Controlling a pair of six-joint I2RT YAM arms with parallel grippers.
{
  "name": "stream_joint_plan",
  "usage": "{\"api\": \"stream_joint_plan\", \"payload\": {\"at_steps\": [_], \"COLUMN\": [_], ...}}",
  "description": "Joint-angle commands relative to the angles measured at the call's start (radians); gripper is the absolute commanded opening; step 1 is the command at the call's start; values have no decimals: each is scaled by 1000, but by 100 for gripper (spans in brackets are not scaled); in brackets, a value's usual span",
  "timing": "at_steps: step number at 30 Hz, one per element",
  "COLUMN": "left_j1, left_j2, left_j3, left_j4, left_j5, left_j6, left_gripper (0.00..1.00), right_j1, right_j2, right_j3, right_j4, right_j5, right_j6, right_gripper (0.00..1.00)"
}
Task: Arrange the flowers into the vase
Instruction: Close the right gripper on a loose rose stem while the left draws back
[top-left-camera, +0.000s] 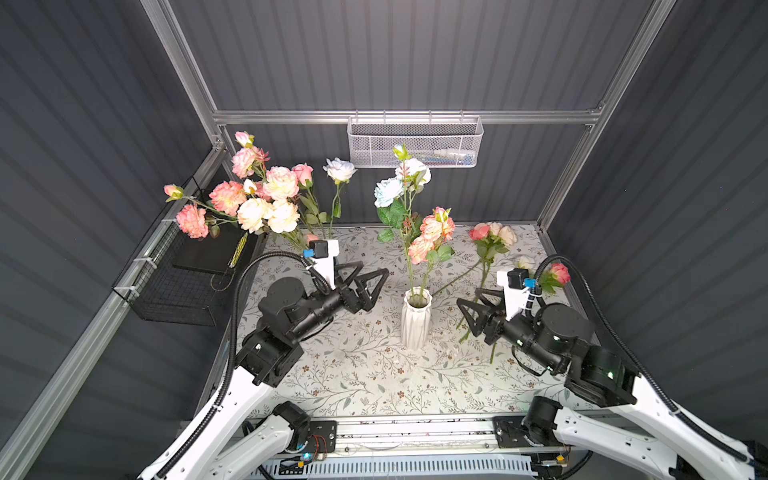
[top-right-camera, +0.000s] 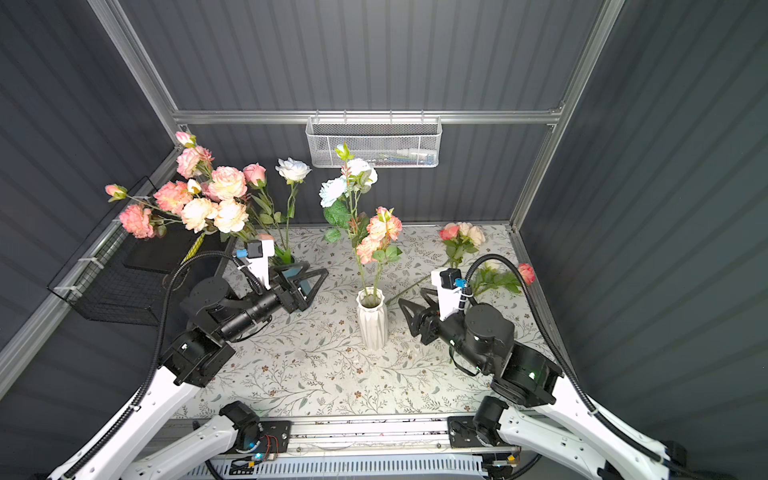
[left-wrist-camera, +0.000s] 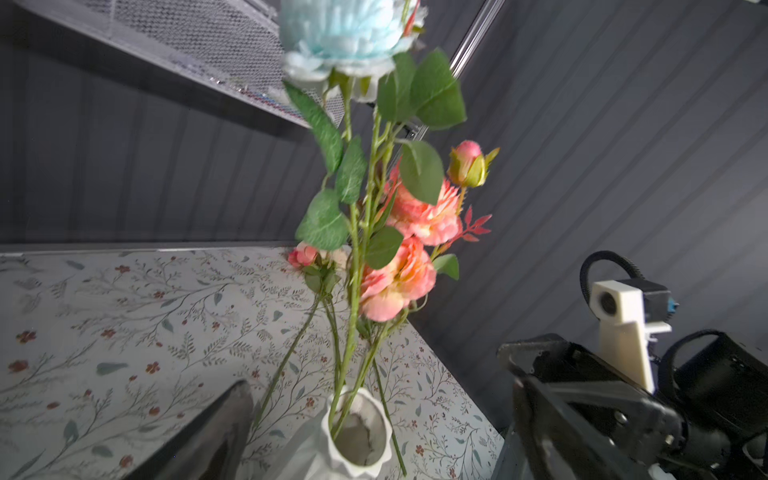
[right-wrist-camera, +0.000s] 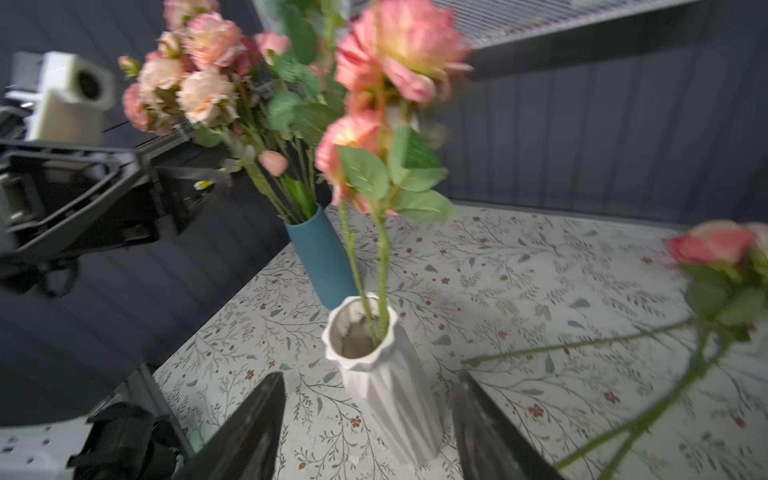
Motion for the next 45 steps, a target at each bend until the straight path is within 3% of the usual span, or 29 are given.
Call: {"api": "stream_joint_plan", "payload": {"at_steps": [1,5,10,16,21,33,45], "left_j1": [-2,-2,-2,-2,-2,-2,-2], "left_j2": [-66,-134,-169,-204,-244,-325,-333], "left_j3": [-85,-181,-263,-298,-307,-309,-320], "left_j4": [-23,-28,-21,-26,-42,-94,-83], "left_j5": [-53,-53,-25,-12,-17,-46,-42], "left_j6": [-64,-108,-150,-164,-153,-117,-109], "left_gripper": [100,100,100,100,100,100,100], "right_j1": [-158,-338,-562,-696,-731,-749,-757], "right_j2": [30,137,383,721,906,1086,959], "right_j3": [-105,-196,-216,-87,34,227,249], "right_j4": [-39,14,87,76,-4,-235,-289], "right_j5": [-142,-235,-322,-298,-263,-208,-202], "right_j6": [162,216,246,240,242,213,175], "right_gripper": [62,60,53,46,45,44,43]}}
